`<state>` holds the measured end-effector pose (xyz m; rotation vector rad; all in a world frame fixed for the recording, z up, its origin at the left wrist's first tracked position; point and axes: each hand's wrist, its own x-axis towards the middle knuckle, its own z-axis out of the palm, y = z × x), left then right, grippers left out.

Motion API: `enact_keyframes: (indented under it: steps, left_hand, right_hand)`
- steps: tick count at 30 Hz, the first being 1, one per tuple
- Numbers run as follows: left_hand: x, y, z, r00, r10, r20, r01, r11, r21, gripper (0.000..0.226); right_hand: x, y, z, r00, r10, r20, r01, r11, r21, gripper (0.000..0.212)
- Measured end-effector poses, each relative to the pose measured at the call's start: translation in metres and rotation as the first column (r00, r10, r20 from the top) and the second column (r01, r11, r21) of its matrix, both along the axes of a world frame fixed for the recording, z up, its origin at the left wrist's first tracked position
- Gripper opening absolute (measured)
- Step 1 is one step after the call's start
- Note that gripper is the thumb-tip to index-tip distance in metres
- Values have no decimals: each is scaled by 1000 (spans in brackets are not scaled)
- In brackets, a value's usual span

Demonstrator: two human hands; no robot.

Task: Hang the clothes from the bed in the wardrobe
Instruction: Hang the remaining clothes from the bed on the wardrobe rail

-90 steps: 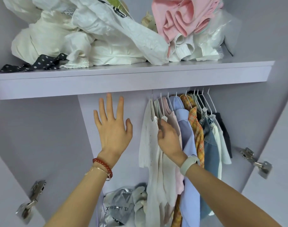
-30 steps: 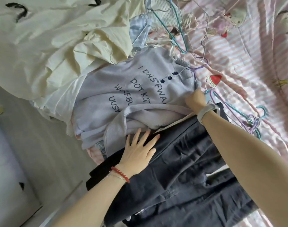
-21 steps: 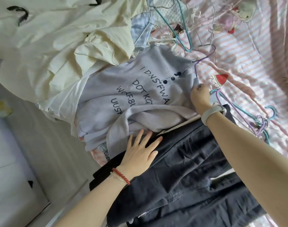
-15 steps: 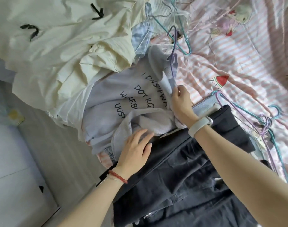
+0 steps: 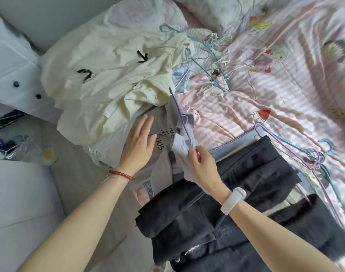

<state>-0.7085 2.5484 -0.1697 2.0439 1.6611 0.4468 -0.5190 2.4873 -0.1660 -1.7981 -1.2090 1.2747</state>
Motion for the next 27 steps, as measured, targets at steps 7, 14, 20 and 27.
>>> enact_keyframes:
  steps: [7, 14, 20, 27]
  left_hand:
    - [26, 26, 37, 988, -120, -92, 122, 992, 11, 53]
    - [12, 17, 73, 983, -100, -154, 116, 989, 95, 24]
    - [-16, -39, 92, 994, 106, -20, -106, 994, 5, 23]
    - [-44, -107, 137, 954, 229, 193, -244, 968, 61, 26]
  right_hand:
    - [42, -4, 54, 978, 105, 180, -157, 938, 308, 46]
    - [52, 1, 78, 923, 193, 333, -330, 843, 426, 43]
    - [31, 15, 104, 775, 11, 632, -384, 803, 456, 33]
    - [-13, 12, 141, 802, -75, 592, -412, 649, 640, 24]
